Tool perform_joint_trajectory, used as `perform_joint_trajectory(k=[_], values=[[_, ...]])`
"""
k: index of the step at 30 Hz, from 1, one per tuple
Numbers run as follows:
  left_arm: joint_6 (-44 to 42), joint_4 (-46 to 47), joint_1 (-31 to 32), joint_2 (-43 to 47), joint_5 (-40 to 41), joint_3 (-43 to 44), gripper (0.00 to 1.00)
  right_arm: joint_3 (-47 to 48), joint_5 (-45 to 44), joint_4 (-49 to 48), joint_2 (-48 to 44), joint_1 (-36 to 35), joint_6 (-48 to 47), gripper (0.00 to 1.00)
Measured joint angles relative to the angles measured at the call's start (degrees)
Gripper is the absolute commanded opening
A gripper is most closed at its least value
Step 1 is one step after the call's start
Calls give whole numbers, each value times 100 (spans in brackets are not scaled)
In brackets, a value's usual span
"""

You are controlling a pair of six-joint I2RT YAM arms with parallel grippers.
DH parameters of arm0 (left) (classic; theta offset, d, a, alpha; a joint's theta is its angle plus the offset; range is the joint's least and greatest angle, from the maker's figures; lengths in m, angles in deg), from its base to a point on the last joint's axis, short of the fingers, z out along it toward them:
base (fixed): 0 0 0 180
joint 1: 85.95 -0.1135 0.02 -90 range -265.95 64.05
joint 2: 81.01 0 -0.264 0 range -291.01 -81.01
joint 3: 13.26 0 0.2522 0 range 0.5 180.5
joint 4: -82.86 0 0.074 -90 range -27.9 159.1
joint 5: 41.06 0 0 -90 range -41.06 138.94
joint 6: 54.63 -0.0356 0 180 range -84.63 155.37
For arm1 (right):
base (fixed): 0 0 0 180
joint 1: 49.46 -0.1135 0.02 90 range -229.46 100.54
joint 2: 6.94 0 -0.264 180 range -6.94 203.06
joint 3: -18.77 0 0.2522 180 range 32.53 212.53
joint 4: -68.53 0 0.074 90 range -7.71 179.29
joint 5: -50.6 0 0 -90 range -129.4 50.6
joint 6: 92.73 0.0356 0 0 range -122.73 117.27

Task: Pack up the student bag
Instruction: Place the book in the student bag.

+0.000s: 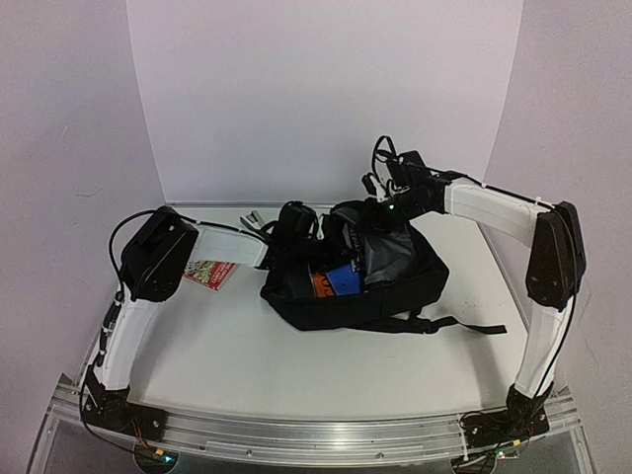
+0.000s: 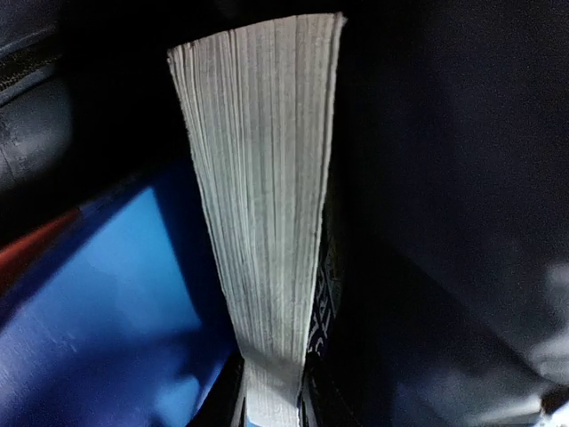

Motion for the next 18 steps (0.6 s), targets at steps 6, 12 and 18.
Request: perform_joint_trajectory(k=[6, 12, 18], values=[[-596, -302, 45, 504, 66, -410, 68, -41, 82, -134, 0, 402, -147, 0], [-956, -773, -316, 1788, 269, -1521, 79, -150, 4, -244, 4, 983, -376, 1], [-986, -940, -1689, 2780, 385, -2595, 95, -203, -173, -248, 4, 1399, -626, 50]])
